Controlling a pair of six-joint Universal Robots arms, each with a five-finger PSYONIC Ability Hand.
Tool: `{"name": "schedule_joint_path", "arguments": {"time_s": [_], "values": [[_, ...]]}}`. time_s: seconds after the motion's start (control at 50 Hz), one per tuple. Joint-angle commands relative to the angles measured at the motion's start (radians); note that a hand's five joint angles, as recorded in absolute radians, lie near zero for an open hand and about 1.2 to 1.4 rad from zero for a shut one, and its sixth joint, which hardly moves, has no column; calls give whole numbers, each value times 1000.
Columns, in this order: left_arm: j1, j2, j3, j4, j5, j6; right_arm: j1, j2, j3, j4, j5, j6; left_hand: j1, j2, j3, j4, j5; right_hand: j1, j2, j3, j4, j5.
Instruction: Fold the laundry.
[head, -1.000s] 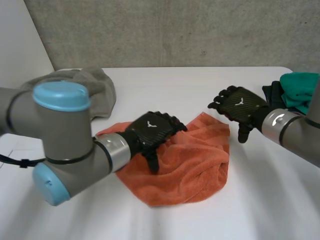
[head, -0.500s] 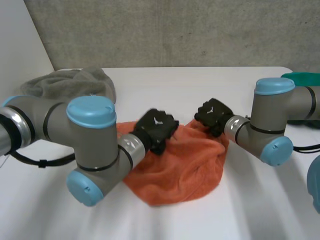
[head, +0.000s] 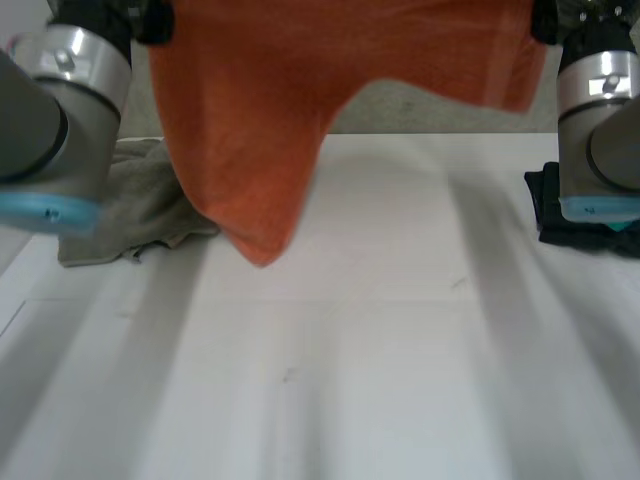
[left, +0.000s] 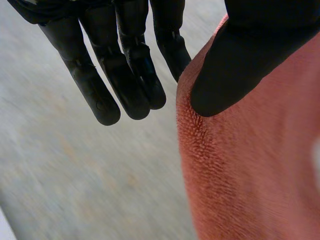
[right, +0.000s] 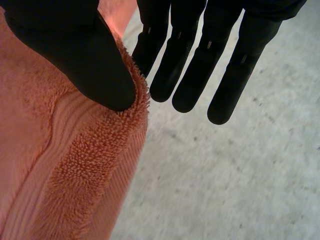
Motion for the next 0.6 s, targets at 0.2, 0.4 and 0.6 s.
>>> {"name": "schedule_joint_path", "arguments": {"time_s": [0.2, 0.4, 0.6], "values": [[-100, -5, -643, 3, 93, -75, -161, 49, 436, 168, -228, -114, 238, 201, 208, 197, 233, 277, 217, 210, 198, 238], [-149, -19, -696, -11, 90, -83, -201, 68, 457, 300, -281, -297, 238, 201, 208, 197, 233, 178, 118, 111, 99, 139], [-152, 84, -690, -74, 87, -90, -205, -38, 391, 431, -235, -264, -984, -1021, -1014, -1025, -988, -865, -926, -932, -944, -904]]}}
